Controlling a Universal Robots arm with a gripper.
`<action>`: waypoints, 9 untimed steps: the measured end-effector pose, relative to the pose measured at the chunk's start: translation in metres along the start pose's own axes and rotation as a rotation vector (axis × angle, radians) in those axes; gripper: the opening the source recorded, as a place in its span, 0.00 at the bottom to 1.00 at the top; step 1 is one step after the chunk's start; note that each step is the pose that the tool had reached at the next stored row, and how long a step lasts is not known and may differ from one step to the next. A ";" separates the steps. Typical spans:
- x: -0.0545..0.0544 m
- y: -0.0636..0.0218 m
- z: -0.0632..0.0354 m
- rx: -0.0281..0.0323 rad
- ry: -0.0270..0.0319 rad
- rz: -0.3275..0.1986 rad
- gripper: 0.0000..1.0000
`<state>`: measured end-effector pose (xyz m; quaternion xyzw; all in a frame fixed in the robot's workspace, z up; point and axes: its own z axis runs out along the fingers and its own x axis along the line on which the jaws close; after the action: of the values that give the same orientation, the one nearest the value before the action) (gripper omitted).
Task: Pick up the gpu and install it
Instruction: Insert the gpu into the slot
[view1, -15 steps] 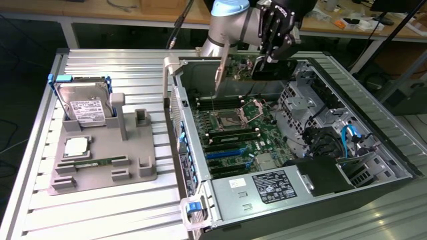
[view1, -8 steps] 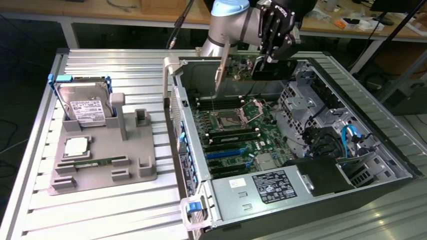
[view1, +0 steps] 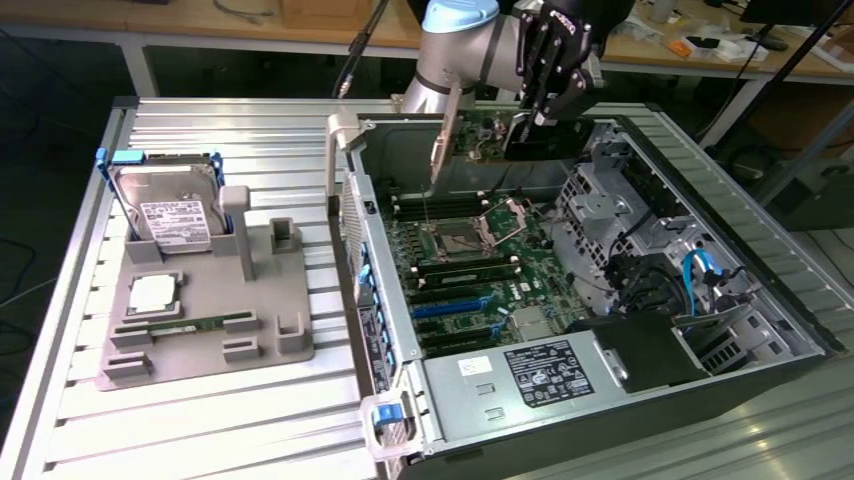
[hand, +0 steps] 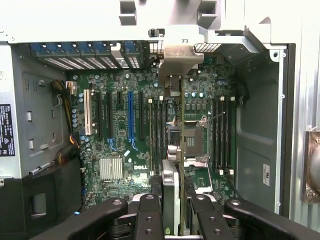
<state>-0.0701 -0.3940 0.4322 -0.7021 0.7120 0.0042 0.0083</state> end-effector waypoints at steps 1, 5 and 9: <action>0.000 0.0000 0.0000 0.0000 0.0000 0.000 0.27; 0.000 0.0000 0.0000 0.0000 0.0000 0.000 0.27; 0.000 0.0000 0.0012 0.0000 0.0000 0.000 0.27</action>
<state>-0.0700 -0.3938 0.4311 -0.7021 0.7120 0.0042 0.0083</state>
